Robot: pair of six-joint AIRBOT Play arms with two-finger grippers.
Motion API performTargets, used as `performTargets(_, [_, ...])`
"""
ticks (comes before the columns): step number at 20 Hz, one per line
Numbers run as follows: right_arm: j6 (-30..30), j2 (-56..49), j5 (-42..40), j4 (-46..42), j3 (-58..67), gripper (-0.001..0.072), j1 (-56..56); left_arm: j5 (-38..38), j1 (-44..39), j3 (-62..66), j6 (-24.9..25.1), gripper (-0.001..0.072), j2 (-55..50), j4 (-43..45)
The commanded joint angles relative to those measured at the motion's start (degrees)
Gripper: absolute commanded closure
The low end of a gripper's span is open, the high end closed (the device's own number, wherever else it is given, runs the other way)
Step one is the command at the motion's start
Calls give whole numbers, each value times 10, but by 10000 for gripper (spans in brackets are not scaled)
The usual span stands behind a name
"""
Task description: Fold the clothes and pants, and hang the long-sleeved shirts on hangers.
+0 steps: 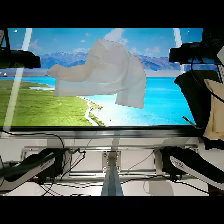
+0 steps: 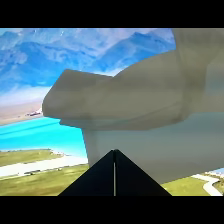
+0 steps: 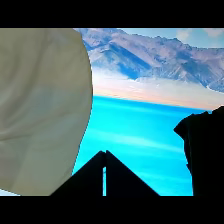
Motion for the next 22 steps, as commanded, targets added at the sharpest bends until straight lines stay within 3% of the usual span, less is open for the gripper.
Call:
performTargets(1, [0,0,0,0,0,697,0,0,1,0,0,692,0,0])
performTargets(8, [0,0,-5,0,0,697,0,0,1,0,0,692,0,0])
performTargets(10, [-3,0,-71,-9,0,697,0,0,1,0,0,693,0,0])
performTargets(11, [-14,1,-95,-21,0,696,0,0,1,0,0,692,0,0])
performTargets(14, [-129,-13,-124,-33,0,698,-27,0,1,0,0,693,0,0])
performTargets(17, [-161,-66,-77,-21,0,699,-113,0,1,0,0,693,0,0])
performTargets(19, [-176,-116,-47,66,-10,699,-191,0,1,0,0,693,0,0])
performTargets(22, [-294,-182,-44,349,-61,698,-284,0,0,0,0,693,0,0])
